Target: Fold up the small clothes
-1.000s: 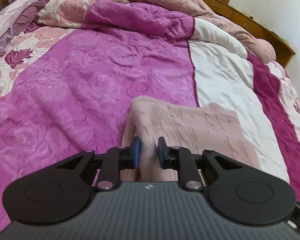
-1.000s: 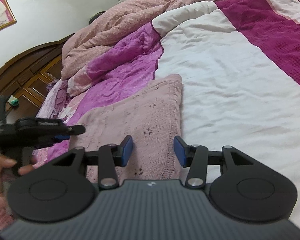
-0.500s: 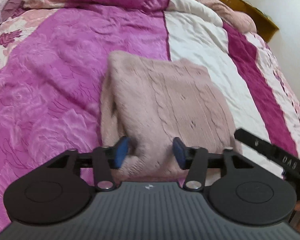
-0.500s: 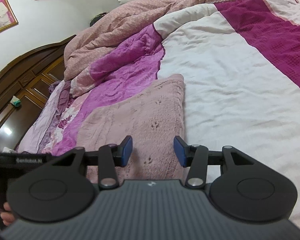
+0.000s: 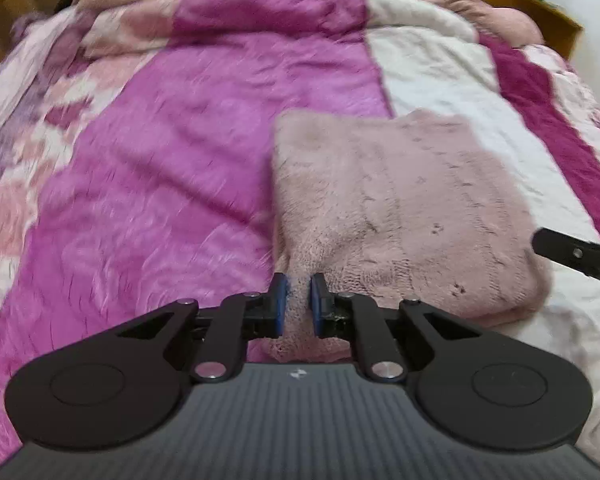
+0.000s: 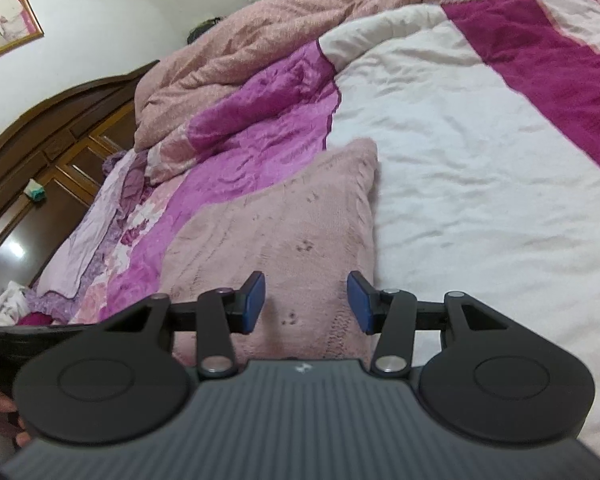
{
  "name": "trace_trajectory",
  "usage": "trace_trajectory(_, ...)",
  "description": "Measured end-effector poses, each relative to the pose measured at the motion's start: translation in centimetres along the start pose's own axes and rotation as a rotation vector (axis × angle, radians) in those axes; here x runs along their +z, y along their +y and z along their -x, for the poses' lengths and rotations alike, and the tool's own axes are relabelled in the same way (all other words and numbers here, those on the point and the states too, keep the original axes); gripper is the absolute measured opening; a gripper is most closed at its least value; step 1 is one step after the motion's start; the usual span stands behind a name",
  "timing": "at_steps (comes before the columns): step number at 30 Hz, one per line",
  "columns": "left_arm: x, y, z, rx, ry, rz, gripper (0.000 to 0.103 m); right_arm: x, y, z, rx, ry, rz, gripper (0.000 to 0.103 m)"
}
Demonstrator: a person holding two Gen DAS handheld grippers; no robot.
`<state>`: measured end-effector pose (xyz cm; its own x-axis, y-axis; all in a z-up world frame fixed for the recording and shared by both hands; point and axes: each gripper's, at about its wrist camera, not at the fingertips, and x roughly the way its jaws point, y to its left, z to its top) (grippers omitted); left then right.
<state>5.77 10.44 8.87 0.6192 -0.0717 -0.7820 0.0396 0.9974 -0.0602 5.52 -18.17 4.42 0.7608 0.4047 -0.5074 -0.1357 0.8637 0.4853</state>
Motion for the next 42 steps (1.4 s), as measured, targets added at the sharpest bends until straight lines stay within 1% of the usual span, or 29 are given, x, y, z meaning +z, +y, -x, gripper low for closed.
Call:
trace_trajectory(2,-0.1,0.6,-0.4,0.006,0.003,0.023,0.015,-0.5,0.2,-0.3,-0.006,0.005,0.022,0.049)
trace_trajectory(4,0.0,0.5,-0.9,0.024,0.015,0.017,0.015,-0.9,0.2,-0.5,-0.021,0.013,0.046,0.05)
trace_trajectory(5,0.0,0.5,-1.1,0.031,0.02,0.015,0.015,-0.9,0.2,-0.5,-0.024,0.017,0.049,0.055)
trace_trajectory(8,0.1,-0.2,-0.9,0.044,0.016,-0.017,0.015,-0.9,-0.3,-0.7,-0.025,0.054,0.029,0.057)
trace_trajectory(10,0.2,-0.4,-0.4,0.041,0.002,-0.015,0.016,-0.9,-0.5,-0.5,-0.018,0.055,0.016,0.057)
trace_trajectory(11,0.3,-0.5,-0.1,0.036,-0.002,-0.011,0.018,-0.8,-0.6,-0.4,-0.015,0.053,0.012,0.057)
trace_trajectory(12,0.4,-0.6,0.3,0.031,-0.009,-0.007,0.024,-0.6,-0.6,-0.4,-0.013,0.051,0.006,0.057)
trace_trajectory(13,0.6,-0.7,0.6,0.027,-0.016,-0.001,0.027,-0.5,-0.7,-0.3,-0.009,0.048,0.0,0.057)
trace_trajectory(15,0.9,-0.8,1.1,0.019,-0.028,0.012,0.045,0.0,-0.8,-0.2,-0.002,0.043,-0.01,0.057)
trace_trajectory(18,1.4,-1.0,1.7,0.005,-0.063,0.038,0.063,0.6,-1.1,-0.2,0.0,0.042,-0.027,0.057)
trace_trajectory(20,1.8,-1.1,1.6,-0.012,-0.076,0.048,0.067,1.0,-1.4,-0.3,0.001,0.04,-0.039,0.059)
trace_trajectory(24,2.5,-1.0,-0.6,-0.008,-0.045,0.075,0.07,1.4,-1.9,-1.1,-0.023,0.056,-0.06,0.068)
trace_trajectory(26,2.5,-0.5,-2.0,0.002,-0.017,0.106,0.071,1.5,-2.1,-1.6,-0.016,0.07,-0.059,0.069)
trace_trajectory(29,2.2,0.8,-3.2,-0.042,-0.005,0.194,0.076,1.5,-2.1,-2.1,0.007,0.087,-0.058,0.069)
trace_trajectory(31,2.2,1.3,-3.6,-0.062,0.001,0.227,0.078,1.6,-2.1,-2.6,0.019,0.098,-0.055,0.07)
trace_trajectory(33,2.1,1.4,-3.9,-0.058,0.005,0.224,0.083,1.7,-2.2,-3.3,0.028,0.109,-0.058,0.071)
trace_trajectory(34,2.1,1.4,-4.0,-0.054,0.004,0.216,0.084,1.7,-2.2,-3.6,0.035,0.114,-0.064,0.071)
trace_trajectory(36,2.2,1.4,-4.2,-0.049,0.001,0.194,0.089,1.7,-2.3,-4.3,0.048,0.127,-0.077,0.074)
trace_trajectory(38,2.1,1.7,-4.4,-0.053,0.005,0.192,0.091,1.5,-2.4,-5.0,0.056,0.143,-0.081,0.074)
trace_trajectory(40,2.0,2.2,-4.8,-0.086,0.022,0.222,0.091,1.4,-2.5,-5.6,0.071,0.16,-0.088,0.075)
trace_trajectory(42,2.0,2.8,-5.5,-0.159,0.059,0.282,0.091,1.2,-2.8,-6.1,0.091,0.169,-0.101,0.077)
